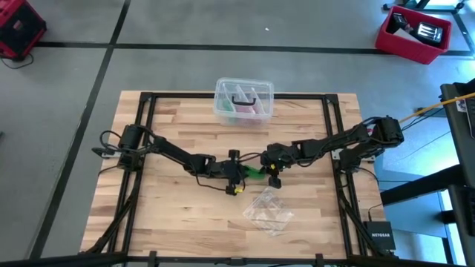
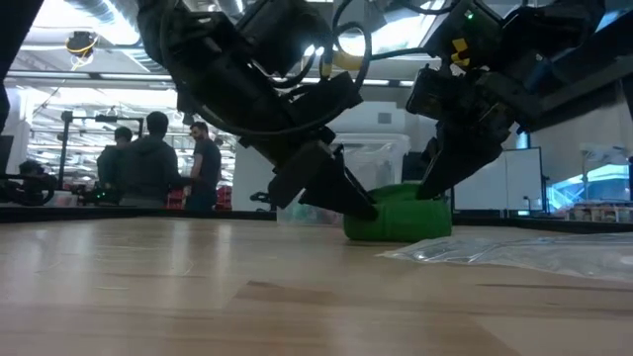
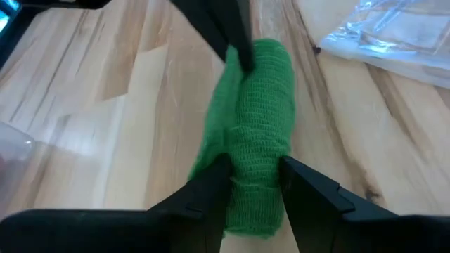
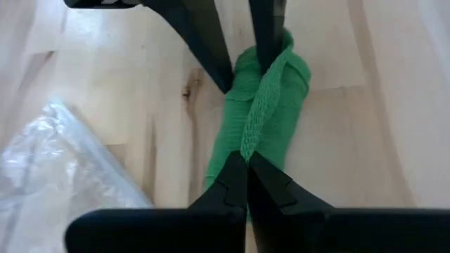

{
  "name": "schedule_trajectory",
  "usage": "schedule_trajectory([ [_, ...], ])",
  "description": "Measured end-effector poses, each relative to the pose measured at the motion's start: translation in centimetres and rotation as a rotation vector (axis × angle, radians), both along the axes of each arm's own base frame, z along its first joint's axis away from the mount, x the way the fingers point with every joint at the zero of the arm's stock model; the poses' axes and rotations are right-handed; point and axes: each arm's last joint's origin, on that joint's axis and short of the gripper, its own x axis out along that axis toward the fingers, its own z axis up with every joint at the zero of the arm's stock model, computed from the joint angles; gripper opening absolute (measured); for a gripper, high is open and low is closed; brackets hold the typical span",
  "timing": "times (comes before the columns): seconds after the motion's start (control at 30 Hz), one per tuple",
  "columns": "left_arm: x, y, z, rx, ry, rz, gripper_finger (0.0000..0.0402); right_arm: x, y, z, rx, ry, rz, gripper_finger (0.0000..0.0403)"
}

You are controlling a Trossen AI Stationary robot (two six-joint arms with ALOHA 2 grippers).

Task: Roll bandage
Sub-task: Roll the green bandage

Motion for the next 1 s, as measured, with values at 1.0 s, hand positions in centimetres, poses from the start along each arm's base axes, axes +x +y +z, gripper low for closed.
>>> schedule_trajectory([
  [1.0, 0.0, 0.5, -0.3, -0.023, 0.009, 0.027, 0.0121, -2.3, -5.1, 2.4, 0.133, 0.117, -0.089, 0.0001],
])
